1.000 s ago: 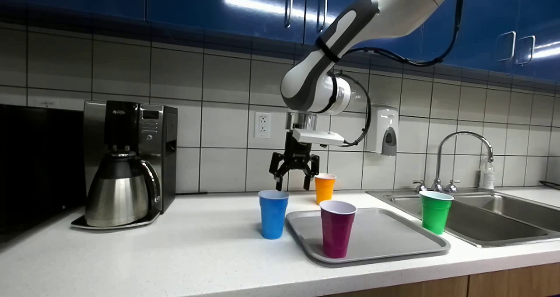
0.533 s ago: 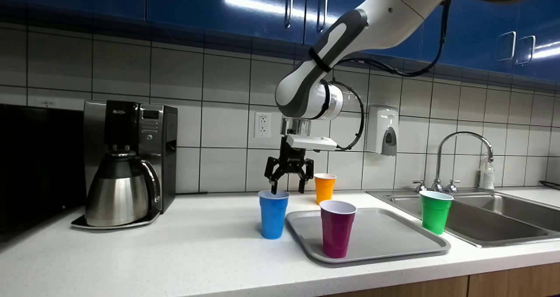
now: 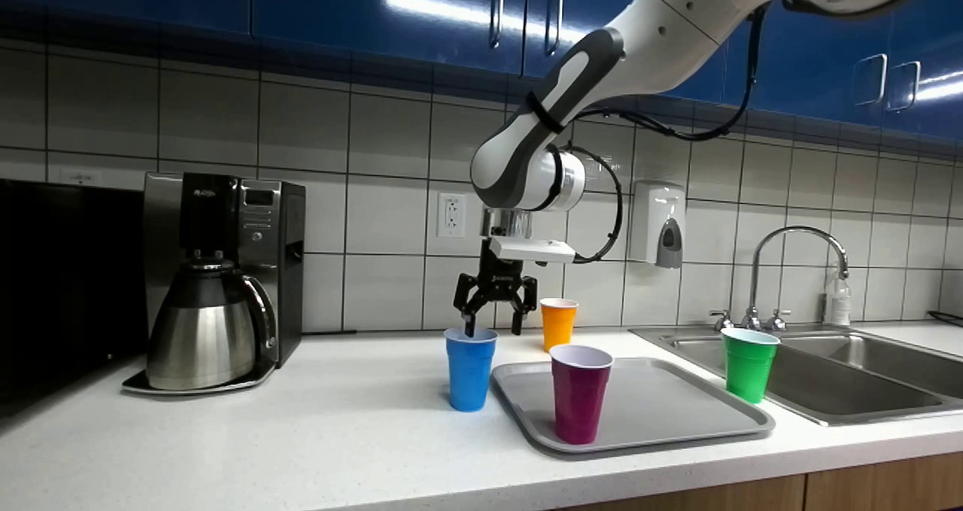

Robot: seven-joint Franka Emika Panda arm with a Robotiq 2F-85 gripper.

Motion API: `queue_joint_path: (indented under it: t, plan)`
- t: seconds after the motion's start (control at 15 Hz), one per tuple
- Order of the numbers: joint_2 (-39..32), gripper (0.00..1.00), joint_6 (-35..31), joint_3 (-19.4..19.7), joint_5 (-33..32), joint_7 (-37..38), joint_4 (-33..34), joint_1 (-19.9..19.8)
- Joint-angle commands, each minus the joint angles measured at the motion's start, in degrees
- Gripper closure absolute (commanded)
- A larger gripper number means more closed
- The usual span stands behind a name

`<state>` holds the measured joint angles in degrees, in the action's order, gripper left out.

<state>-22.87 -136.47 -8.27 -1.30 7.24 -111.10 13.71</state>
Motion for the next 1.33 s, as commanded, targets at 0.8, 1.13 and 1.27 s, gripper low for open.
queue_joint_path:
  t: [0.8, 1.13, 1.27]
  plan:
    - [-0.56, 0.00, -1.95, 0.08, -0.30, -0.07, -0.62, -0.01]
    - [-1.57, 0.00, -2.33, 0.12, -0.30, -0.11, -0.53, 0.05]
    - [-1.76, 0.00, -2.42, 0.13, -0.30, -0.10, -0.53, 0.08]
